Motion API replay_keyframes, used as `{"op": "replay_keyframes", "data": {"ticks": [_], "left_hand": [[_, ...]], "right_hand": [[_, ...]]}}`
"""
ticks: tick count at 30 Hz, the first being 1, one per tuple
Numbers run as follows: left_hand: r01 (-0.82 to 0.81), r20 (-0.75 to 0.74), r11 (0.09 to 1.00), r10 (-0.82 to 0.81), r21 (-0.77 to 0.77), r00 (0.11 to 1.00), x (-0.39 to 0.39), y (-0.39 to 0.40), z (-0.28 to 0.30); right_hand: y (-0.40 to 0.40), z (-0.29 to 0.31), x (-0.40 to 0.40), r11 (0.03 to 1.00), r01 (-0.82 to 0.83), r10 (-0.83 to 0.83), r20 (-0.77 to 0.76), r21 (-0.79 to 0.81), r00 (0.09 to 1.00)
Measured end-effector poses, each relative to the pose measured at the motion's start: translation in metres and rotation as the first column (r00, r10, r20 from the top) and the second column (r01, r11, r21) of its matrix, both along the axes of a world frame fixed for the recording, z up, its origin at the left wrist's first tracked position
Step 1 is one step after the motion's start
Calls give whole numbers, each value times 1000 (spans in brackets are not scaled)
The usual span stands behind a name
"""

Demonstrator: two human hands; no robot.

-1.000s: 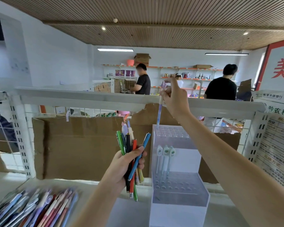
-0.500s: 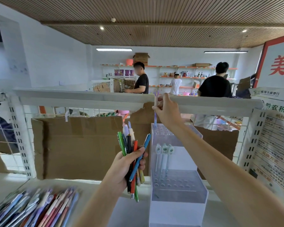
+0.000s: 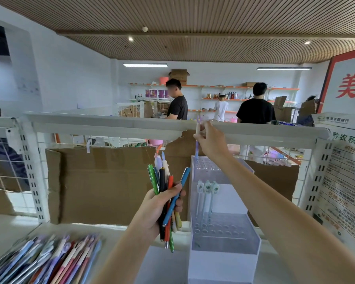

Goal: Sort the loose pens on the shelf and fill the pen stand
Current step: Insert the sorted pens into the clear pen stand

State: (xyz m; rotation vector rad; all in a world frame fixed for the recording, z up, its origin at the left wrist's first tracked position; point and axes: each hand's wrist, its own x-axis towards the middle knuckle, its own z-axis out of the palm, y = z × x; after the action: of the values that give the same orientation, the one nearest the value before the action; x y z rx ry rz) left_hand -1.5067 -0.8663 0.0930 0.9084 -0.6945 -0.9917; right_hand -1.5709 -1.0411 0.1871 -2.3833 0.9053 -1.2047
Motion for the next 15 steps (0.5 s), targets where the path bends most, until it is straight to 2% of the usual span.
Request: {"op": "replay_keyframes", "data": {"ticks": [5, 9, 15], "left_hand": [[6, 12, 1000, -6, -1, 1000, 0, 3, -1], [13, 14, 1000, -13, 2, 1000, -1, 5, -2], [18, 19, 1000, -18, 6, 1000, -1, 7, -3]], "right_hand": [[2, -14, 0, 997, -1, 11, -115, 81, 993], [-1, -20, 1, 988, -25, 40, -96, 154, 995], [-2, -21, -2, 990, -35, 46, -77, 138, 996]]}}
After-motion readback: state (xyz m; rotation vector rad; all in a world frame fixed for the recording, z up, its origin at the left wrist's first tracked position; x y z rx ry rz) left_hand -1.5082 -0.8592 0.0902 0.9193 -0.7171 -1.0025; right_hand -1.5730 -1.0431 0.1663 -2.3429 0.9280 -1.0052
